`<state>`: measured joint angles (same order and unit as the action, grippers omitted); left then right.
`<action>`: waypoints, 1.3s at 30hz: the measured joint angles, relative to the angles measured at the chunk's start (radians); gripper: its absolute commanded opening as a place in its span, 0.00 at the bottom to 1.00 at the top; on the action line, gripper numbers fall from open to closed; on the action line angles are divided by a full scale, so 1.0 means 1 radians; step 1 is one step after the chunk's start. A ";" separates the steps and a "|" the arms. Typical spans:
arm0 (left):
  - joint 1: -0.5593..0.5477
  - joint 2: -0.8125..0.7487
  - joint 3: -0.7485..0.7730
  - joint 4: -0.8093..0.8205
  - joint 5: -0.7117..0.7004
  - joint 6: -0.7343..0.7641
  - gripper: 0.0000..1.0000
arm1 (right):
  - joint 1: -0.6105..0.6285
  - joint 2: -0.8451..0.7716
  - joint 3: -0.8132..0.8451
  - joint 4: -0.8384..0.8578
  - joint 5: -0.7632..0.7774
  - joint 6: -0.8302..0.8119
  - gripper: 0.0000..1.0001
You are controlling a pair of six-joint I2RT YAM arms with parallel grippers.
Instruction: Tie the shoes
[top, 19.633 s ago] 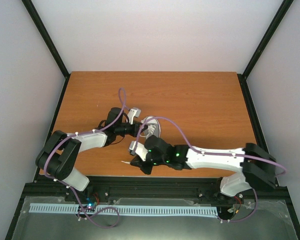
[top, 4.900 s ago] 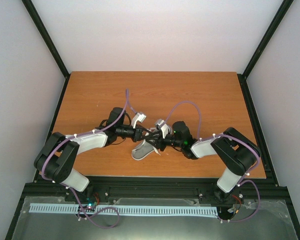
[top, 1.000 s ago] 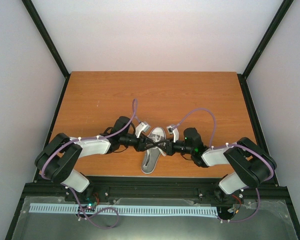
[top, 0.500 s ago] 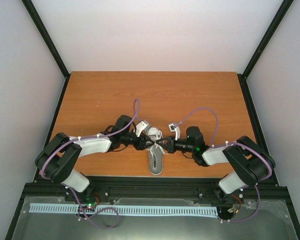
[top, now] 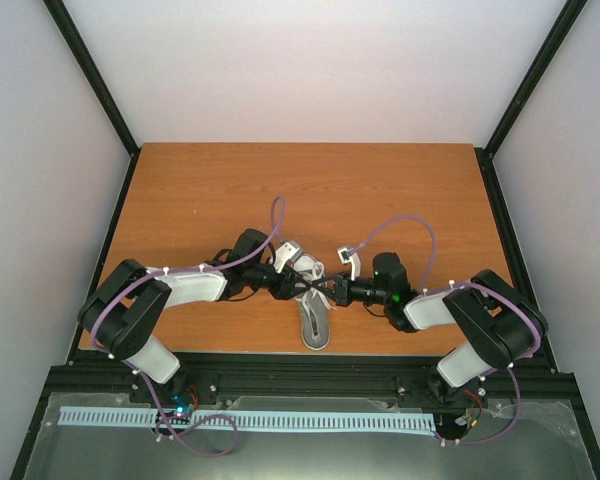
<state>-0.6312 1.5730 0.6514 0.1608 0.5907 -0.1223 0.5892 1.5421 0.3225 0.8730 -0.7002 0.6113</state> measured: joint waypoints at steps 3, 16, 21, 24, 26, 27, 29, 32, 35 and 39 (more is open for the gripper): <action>0.000 0.003 0.006 -0.013 -0.001 0.012 0.41 | -0.002 0.001 0.000 0.002 -0.004 0.000 0.03; -0.016 0.009 0.020 -0.055 0.005 0.030 0.11 | -0.006 0.003 0.000 0.006 -0.014 0.001 0.03; -0.018 0.009 0.020 -0.056 0.027 0.024 0.01 | -0.007 0.005 0.000 0.006 -0.014 0.001 0.03; -0.018 0.006 0.014 -0.043 0.032 0.003 0.01 | -0.007 0.006 0.000 0.006 -0.014 0.001 0.03; -0.018 -0.008 -0.001 -0.024 0.034 -0.018 0.01 | -0.007 0.006 0.000 0.006 -0.014 0.001 0.03; -0.018 -0.018 -0.009 -0.013 0.035 -0.034 0.01 | -0.008 0.006 0.000 0.006 -0.014 0.001 0.03; -0.018 -0.055 -0.031 0.012 0.048 -0.072 0.01 | -0.009 0.006 0.000 0.006 -0.013 0.000 0.03; -0.019 -0.082 -0.041 0.031 0.061 -0.103 0.01 | -0.012 0.006 0.000 0.006 -0.011 0.000 0.03; -0.019 -0.120 -0.051 0.049 0.076 -0.136 0.01 | -0.012 0.006 0.000 0.006 -0.011 0.000 0.03; -0.020 -0.160 -0.057 0.051 0.091 -0.164 0.01 | -0.012 0.006 0.000 0.007 -0.011 0.000 0.03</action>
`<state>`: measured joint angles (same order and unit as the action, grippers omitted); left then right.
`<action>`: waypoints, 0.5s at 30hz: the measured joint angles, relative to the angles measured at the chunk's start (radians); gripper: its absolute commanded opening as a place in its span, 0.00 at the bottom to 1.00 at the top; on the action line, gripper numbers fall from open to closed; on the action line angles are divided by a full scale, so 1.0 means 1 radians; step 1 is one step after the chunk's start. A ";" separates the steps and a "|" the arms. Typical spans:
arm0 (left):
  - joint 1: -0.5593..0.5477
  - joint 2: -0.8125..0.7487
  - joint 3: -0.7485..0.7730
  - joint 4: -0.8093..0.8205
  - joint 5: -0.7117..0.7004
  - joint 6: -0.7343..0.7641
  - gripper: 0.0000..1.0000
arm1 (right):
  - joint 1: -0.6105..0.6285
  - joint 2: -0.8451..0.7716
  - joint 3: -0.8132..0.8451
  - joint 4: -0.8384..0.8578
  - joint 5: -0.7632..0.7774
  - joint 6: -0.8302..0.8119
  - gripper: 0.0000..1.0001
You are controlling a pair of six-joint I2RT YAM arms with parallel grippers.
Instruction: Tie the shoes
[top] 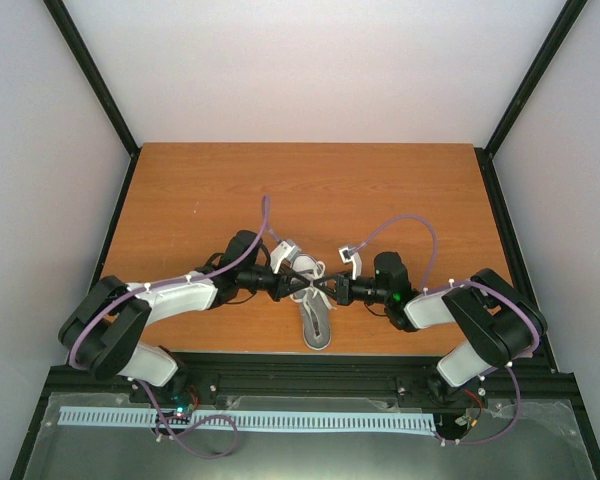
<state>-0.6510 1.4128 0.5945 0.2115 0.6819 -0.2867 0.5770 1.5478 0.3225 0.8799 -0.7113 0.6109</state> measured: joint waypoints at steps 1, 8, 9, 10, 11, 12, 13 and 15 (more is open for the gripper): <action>0.000 -0.010 -0.003 0.000 0.003 -0.009 0.01 | 0.000 0.000 0.000 0.001 0.000 0.000 0.03; -0.002 -0.101 -0.004 -0.080 0.013 -0.089 0.01 | 0.000 0.000 0.000 0.008 -0.004 -0.007 0.03; -0.002 -0.107 0.005 -0.108 0.014 -0.102 0.01 | 0.000 0.000 0.000 0.008 -0.006 -0.009 0.03; -0.002 -0.109 0.018 -0.138 0.014 -0.113 0.01 | 0.000 0.000 0.000 0.008 -0.008 -0.011 0.03; -0.002 -0.110 0.031 -0.166 0.013 -0.123 0.01 | 0.000 0.000 0.000 0.008 -0.008 -0.012 0.03; -0.002 -0.110 0.043 -0.193 0.010 -0.131 0.01 | 0.000 0.000 0.000 0.008 -0.010 -0.014 0.03; -0.002 -0.110 0.057 -0.224 0.005 -0.141 0.01 | 0.000 0.000 0.000 0.008 -0.011 -0.017 0.03; -0.002 -0.111 0.083 -0.282 -0.007 -0.163 0.01 | 0.000 0.000 0.002 0.008 -0.012 -0.020 0.03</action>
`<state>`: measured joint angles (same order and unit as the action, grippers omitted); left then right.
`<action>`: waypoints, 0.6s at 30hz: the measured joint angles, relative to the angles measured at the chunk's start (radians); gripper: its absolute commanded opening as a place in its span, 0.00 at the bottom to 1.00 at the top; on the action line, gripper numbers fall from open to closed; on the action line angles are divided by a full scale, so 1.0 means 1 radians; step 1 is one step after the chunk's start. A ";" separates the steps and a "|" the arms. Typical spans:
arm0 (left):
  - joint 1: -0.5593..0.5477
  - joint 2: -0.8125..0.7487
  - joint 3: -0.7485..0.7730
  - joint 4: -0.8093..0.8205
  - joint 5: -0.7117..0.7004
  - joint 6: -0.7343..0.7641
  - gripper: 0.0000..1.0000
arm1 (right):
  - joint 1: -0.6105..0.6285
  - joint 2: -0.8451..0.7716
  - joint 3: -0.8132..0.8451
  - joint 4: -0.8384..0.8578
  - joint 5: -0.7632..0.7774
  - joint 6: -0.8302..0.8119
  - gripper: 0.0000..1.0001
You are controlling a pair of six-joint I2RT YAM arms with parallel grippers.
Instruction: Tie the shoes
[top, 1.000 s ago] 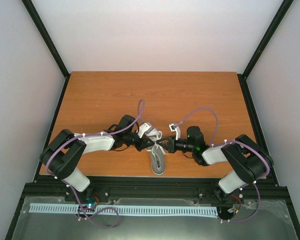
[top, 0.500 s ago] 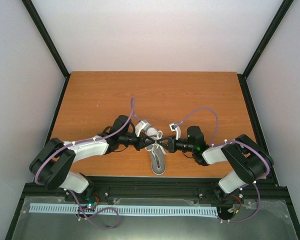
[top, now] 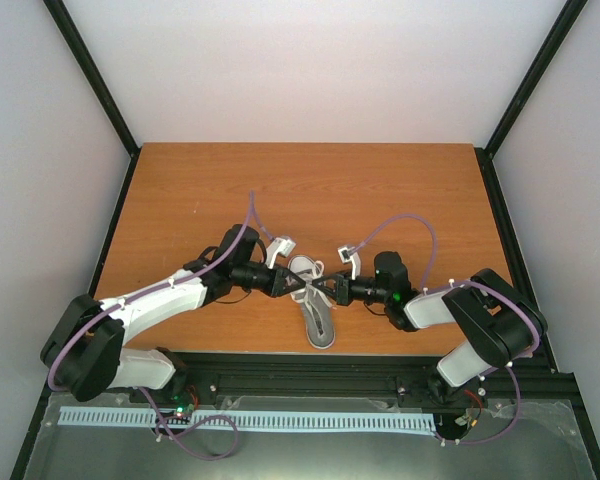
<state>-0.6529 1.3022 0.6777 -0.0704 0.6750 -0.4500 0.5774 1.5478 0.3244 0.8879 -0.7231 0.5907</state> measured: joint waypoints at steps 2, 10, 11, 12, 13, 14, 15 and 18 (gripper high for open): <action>0.000 0.000 0.017 -0.041 -0.006 -0.026 0.01 | 0.000 0.000 0.000 0.000 0.000 -0.003 0.03; 0.002 0.000 0.034 -0.109 -0.004 -0.164 0.01 | 0.001 0.000 0.000 -0.003 -0.004 -0.014 0.03; 0.002 0.000 0.036 -0.111 -0.002 -0.182 0.01 | 0.001 0.000 0.000 -0.003 -0.005 -0.015 0.03; 0.002 0.000 0.038 -0.114 -0.002 -0.195 0.01 | 0.001 0.000 0.001 -0.004 -0.007 -0.018 0.03; 0.002 0.000 0.040 -0.117 -0.003 -0.204 0.01 | 0.001 0.000 0.002 -0.005 -0.008 -0.018 0.03; 0.002 0.000 0.043 -0.121 -0.004 -0.210 0.01 | 0.001 0.001 0.003 -0.005 -0.010 -0.019 0.03; 0.003 0.000 0.046 -0.124 -0.006 -0.216 0.01 | 0.001 0.002 0.005 -0.005 -0.011 -0.021 0.03; 0.008 0.000 0.047 -0.126 -0.007 -0.236 0.01 | 0.001 0.003 0.007 -0.009 -0.012 -0.026 0.04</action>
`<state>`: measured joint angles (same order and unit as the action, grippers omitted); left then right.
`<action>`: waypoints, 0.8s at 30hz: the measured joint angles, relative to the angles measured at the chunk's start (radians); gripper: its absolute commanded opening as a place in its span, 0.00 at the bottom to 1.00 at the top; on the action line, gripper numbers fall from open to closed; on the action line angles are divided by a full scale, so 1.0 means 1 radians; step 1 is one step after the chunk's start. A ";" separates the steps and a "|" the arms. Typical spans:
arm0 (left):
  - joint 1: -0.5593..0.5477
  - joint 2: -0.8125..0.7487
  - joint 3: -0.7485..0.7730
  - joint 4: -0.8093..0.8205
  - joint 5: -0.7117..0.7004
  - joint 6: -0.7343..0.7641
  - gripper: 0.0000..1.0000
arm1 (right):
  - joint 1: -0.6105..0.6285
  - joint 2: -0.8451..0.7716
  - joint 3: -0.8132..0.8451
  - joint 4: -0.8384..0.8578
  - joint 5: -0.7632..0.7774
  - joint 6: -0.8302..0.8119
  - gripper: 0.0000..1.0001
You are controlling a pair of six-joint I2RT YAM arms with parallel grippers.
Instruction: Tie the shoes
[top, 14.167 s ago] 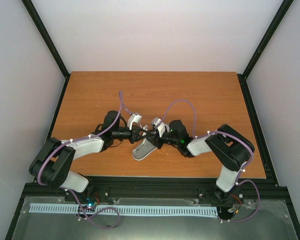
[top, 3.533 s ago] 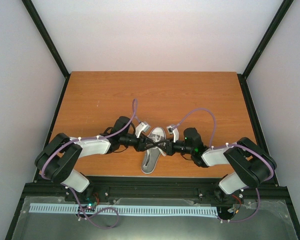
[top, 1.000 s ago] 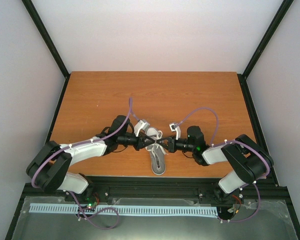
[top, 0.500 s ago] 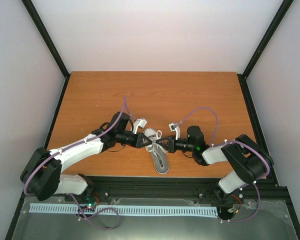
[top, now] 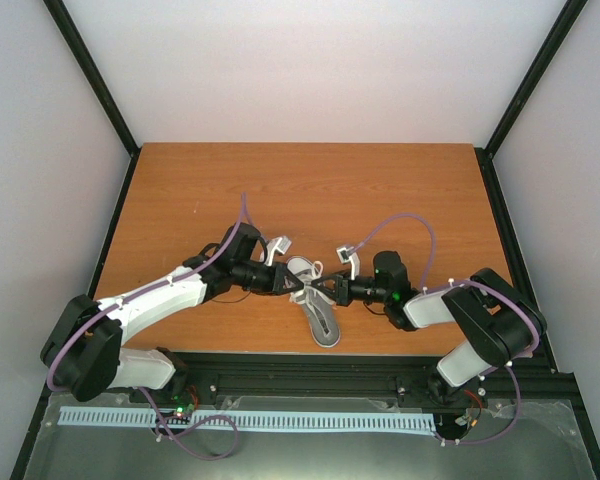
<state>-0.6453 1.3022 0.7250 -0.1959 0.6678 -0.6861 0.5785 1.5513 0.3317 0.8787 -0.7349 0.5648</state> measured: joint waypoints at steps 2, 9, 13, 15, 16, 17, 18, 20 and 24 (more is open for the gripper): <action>0.002 0.000 0.000 -0.001 -0.008 -0.007 0.01 | 0.000 0.000 0.002 -0.005 0.000 -0.003 0.11; 0.006 -0.030 -0.001 -0.117 -0.191 0.036 0.01 | -0.002 -0.043 -0.004 -0.109 0.046 -0.043 0.59; 0.008 -0.031 -0.025 -0.129 -0.250 0.041 0.01 | -0.003 -0.170 -0.013 -0.198 0.074 -0.106 0.71; 0.009 -0.031 -0.039 -0.138 -0.271 0.042 0.01 | -0.003 -0.227 -0.018 -0.237 0.086 -0.139 0.72; 0.009 -0.032 -0.044 -0.142 -0.280 0.043 0.01 | -0.003 -0.247 -0.023 -0.253 0.092 -0.153 0.72; 0.010 -0.032 -0.048 -0.145 -0.286 0.043 0.01 | -0.003 -0.268 -0.028 -0.274 0.102 -0.173 0.72; 0.010 -0.033 -0.050 -0.148 -0.292 0.043 0.01 | -0.003 -0.278 -0.033 -0.288 0.109 -0.187 0.72; 0.010 -0.035 -0.051 -0.152 -0.304 0.044 0.01 | -0.003 -0.286 -0.045 -0.318 0.122 -0.214 0.70; 0.010 -0.040 -0.051 -0.158 -0.319 0.047 0.01 | -0.003 -0.265 -0.058 -0.360 0.133 -0.247 0.63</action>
<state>-0.6350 1.2617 0.6739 -0.3542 0.3489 -0.6388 0.5755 1.2865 0.2737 0.5182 -0.6018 0.3180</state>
